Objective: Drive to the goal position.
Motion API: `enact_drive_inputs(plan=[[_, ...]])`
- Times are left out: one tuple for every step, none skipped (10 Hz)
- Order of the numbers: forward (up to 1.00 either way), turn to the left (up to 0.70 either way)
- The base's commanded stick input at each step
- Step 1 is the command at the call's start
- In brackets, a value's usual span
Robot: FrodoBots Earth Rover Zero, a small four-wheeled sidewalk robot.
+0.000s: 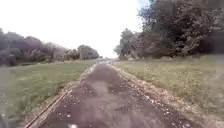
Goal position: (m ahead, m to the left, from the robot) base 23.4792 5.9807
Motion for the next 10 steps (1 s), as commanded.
enact_drive_inputs(plan=[[0.85,0.25],[0.85,0.31],[0.85,0.33],[0.85,0.31],[0.85,0.15],[0.85,0.0],[0.85,0.0],[0.85,0.0],[0.85,0.0],[0.85,0.0]])
